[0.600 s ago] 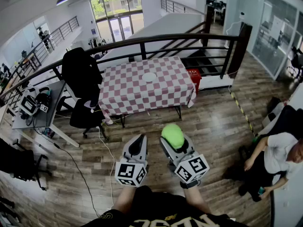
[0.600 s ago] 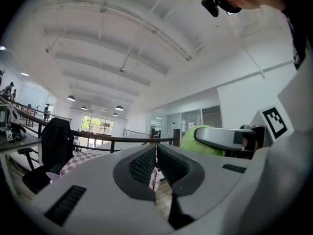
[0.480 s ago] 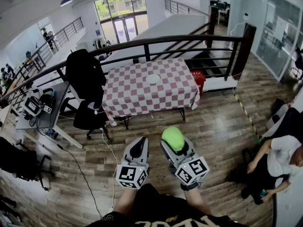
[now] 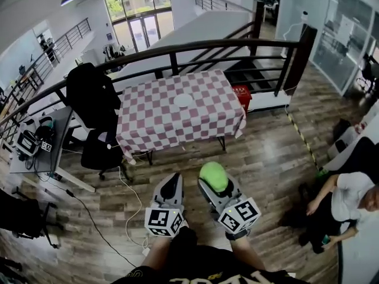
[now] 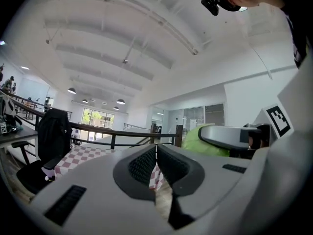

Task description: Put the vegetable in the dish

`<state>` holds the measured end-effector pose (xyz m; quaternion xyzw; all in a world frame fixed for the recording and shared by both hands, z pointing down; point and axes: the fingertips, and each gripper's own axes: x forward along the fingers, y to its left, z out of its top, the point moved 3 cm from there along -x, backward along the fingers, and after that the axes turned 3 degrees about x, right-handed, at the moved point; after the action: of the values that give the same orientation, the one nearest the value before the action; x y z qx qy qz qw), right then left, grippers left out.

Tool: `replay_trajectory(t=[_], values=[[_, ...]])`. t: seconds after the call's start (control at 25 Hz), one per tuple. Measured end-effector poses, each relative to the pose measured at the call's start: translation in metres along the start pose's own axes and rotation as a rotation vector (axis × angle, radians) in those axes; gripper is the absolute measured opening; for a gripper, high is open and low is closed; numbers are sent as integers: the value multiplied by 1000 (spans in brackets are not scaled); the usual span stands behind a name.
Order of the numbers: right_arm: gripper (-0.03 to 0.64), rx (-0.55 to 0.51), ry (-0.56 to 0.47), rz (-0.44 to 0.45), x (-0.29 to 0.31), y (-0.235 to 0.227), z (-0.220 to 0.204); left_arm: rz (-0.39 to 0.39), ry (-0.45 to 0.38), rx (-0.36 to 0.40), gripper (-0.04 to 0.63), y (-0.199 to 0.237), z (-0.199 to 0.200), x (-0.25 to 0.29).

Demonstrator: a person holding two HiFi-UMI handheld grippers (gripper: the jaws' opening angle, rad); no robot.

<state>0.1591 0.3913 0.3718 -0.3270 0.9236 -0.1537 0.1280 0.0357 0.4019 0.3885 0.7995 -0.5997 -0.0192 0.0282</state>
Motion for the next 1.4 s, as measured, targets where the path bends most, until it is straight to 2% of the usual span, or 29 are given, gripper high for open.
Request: replay_trajectory(t=[0.2, 0.44, 0.6, 0.76, 1.0, 1.2, 1.4], values=[[258, 3, -5, -46, 50, -25, 1, -28, -2, -20, 28, 44, 0, 42], [258, 39, 27, -33, 132, -41, -7, -15, 4, -53, 28, 114, -3, 89], [258, 153, 17, -1, 180, -54, -19, -17, 4, -26, 28, 150, -11, 113], [258, 179, 75, 0, 219, -81, -33, -22, 14, -62, 28, 171, -17, 147], [258, 190, 82, 42, 294, -155, -25, 36, 35, -58, 28, 205, -21, 228], [258, 53, 87, 90, 348, -223, 15, 128, 14, -57, 28, 226, -8, 319], [258, 42, 80, 87, 382, -289, 47, 161, 11, -45, 28, 228, 1, 385]])
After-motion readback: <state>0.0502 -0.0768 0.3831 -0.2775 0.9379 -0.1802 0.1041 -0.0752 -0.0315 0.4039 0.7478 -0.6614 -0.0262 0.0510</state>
